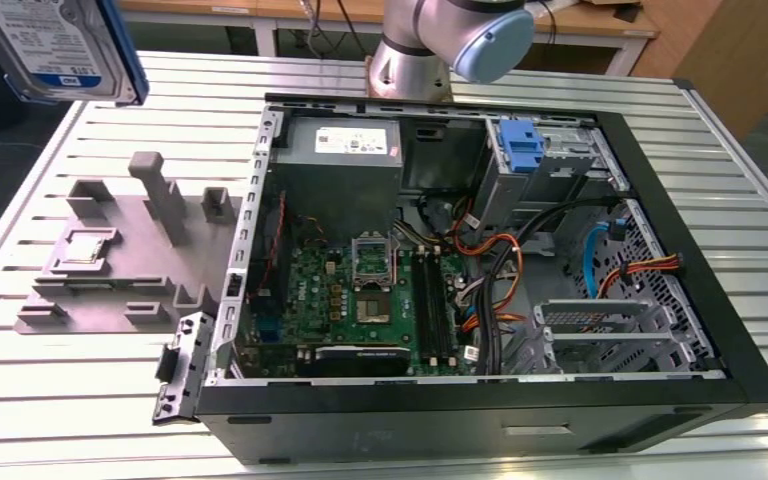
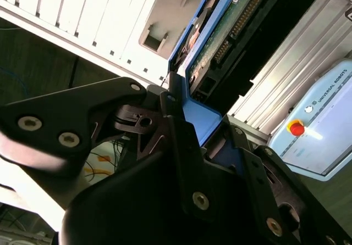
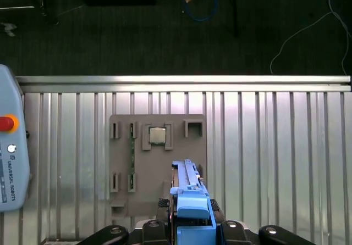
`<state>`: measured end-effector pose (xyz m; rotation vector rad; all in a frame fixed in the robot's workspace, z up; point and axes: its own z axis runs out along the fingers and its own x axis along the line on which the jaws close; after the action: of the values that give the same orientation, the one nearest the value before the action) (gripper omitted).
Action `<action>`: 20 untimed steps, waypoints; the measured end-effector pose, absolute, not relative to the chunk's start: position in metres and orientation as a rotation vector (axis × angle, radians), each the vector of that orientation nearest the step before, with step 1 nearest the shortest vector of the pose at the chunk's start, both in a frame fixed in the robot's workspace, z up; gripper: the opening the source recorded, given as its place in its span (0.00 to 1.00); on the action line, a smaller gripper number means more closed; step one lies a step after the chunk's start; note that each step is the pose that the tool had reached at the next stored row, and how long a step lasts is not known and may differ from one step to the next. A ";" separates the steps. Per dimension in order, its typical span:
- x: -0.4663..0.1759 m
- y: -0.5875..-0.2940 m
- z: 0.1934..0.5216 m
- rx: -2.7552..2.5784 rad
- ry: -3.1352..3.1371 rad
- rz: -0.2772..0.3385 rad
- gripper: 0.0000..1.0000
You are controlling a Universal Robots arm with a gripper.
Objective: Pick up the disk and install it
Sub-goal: 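Pick up the disk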
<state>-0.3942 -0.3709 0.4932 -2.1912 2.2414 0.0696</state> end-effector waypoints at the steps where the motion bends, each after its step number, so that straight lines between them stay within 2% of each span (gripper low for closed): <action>1: -0.393 -0.371 0.493 -2.192 2.242 0.069 0.37; 20: -0.386 -0.372 0.493 -2.193 2.244 0.065 0.37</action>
<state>-0.3860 -0.3718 0.4930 -2.1933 2.2436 0.0646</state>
